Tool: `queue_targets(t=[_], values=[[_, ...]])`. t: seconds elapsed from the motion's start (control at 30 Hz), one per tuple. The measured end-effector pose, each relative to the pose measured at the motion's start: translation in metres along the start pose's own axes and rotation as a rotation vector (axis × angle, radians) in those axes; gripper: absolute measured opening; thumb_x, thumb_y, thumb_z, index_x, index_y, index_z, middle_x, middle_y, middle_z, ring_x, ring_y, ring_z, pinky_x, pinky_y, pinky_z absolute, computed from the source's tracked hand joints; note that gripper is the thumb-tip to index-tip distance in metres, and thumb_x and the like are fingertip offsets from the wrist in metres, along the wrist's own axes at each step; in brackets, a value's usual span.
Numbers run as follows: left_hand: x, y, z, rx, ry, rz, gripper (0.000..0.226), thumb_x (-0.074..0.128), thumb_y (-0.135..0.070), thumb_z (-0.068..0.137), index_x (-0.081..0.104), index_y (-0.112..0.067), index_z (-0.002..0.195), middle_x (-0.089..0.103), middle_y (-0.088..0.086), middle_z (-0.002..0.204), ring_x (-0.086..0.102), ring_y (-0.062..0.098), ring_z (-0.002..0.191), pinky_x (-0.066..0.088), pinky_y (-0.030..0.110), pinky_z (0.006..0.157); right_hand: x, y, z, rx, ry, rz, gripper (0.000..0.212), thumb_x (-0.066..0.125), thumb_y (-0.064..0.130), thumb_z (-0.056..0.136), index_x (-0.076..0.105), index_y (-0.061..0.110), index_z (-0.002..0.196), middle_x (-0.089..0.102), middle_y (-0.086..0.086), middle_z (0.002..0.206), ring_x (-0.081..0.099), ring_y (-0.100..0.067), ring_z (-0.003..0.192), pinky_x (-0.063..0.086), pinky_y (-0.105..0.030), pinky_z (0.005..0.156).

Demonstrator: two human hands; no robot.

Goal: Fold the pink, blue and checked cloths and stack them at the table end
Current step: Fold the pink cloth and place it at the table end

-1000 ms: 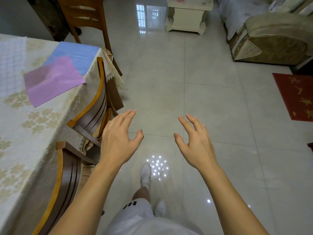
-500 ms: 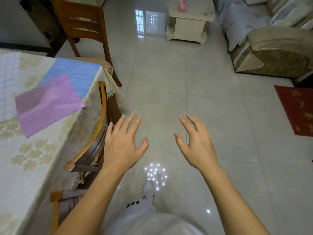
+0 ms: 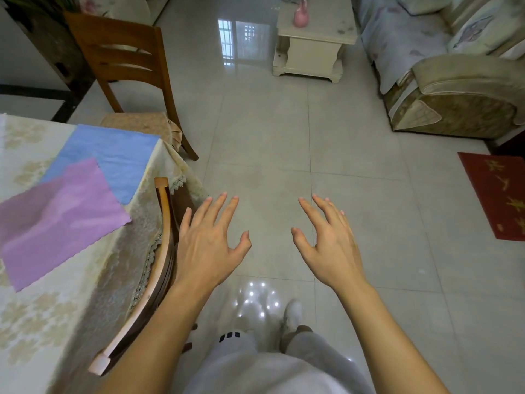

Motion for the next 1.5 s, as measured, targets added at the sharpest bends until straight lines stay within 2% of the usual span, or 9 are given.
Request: queue_targets(t=[0.17,0.43,0.73,0.8,0.9,1.17,1.3,1.4,1.5], values=[[0.015,-0.012,0.044,-0.03,0.007,0.003,0.069,0.045,-0.054,0.083,0.043,-0.027,0.147,0.043,-0.002,0.153,0.036,0.02,0.143,0.03,0.054,0.115,-0.003,-0.019,0.05,-0.007,0.028,0.013,0.06,0.048,0.048,0.094,0.041,0.029,0.15,0.035,0.0,0.159,0.023,-0.021,0.151,0.012,-0.038,0.123],[0.033,-0.05,0.135,-0.096,-0.018,0.046,0.068,0.044,-0.054,0.083,0.047,-0.025,0.144,0.046,0.001,0.151,0.041,0.024,0.14,0.032,0.055,0.113,-0.021,-0.057,0.159,-0.116,0.044,0.057,0.061,0.044,0.051,0.092,0.047,0.025,0.147,0.041,-0.005,0.154,0.035,-0.028,0.143,0.032,-0.051,0.117],[0.049,-0.068,0.211,-0.243,-0.008,0.083,0.068,0.038,-0.058,0.085,0.044,-0.028,0.146,0.044,0.0,0.152,0.038,0.023,0.142,0.031,0.055,0.113,-0.034,-0.081,0.267,-0.219,0.133,0.065,0.056,0.055,0.043,0.097,0.044,0.027,0.149,0.036,-0.002,0.159,0.027,-0.025,0.148,0.024,-0.047,0.121],[0.049,-0.061,0.216,-0.281,-0.011,0.083,0.068,0.039,-0.058,0.085,0.043,-0.028,0.147,0.043,-0.001,0.153,0.038,0.023,0.142,0.03,0.054,0.114,-0.028,-0.077,0.28,-0.27,0.138,0.074,0.056,0.052,0.045,0.096,0.045,0.026,0.149,0.038,-0.003,0.157,0.03,-0.026,0.147,0.027,-0.05,0.12],[0.047,-0.046,0.218,-0.346,-0.018,0.086,0.068,0.041,-0.057,0.085,0.044,-0.027,0.146,0.043,-0.001,0.153,0.039,0.022,0.141,0.03,0.053,0.114,-0.012,-0.063,0.297,-0.335,0.177,0.093,0.057,0.051,0.046,0.094,0.047,0.025,0.147,0.04,-0.004,0.156,0.032,-0.027,0.146,0.03,-0.053,0.118],[0.03,0.015,0.197,-0.568,-0.085,0.111,0.066,0.044,-0.054,0.084,0.049,-0.025,0.143,0.048,-0.003,0.148,0.044,0.022,0.136,0.031,0.052,0.112,0.052,0.004,0.332,-0.54,0.329,0.074,0.055,0.057,0.043,0.097,0.044,0.028,0.149,0.038,-0.002,0.158,0.028,-0.024,0.148,0.025,-0.047,0.121],[0.022,0.06,0.182,-0.695,-0.113,0.136,0.066,0.044,-0.054,0.084,0.048,-0.025,0.143,0.048,-0.001,0.148,0.045,0.025,0.135,0.032,0.054,0.111,0.092,0.048,0.343,-0.665,0.391,0.087,0.055,0.06,0.04,0.096,0.046,0.027,0.148,0.04,-0.003,0.156,0.03,-0.024,0.147,0.03,-0.051,0.118],[0.018,0.098,0.176,-0.773,-0.15,0.134,0.067,0.044,-0.054,0.084,0.047,-0.025,0.144,0.047,0.0,0.15,0.043,0.024,0.136,0.03,0.05,0.113,0.124,0.089,0.356,-0.75,0.446,0.093,0.054,0.057,0.043,0.096,0.047,0.027,0.147,0.042,-0.005,0.155,0.033,-0.027,0.146,0.033,-0.056,0.115],[0.015,0.141,0.176,-0.866,-0.169,0.121,0.066,0.046,-0.053,0.083,0.047,-0.025,0.143,0.046,0.0,0.151,0.043,0.027,0.138,0.032,0.053,0.111,0.153,0.133,0.374,-0.809,0.496,0.077,0.057,0.05,0.048,0.093,0.048,0.026,0.146,0.042,-0.006,0.155,0.034,-0.028,0.145,0.033,-0.056,0.114]])
Point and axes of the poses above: each hand's wrist, its own z-axis towards the middle knuckle, its own x-axis out of the palm, y = z × x, the point moved 6 cm from there along z, towards the middle knuckle
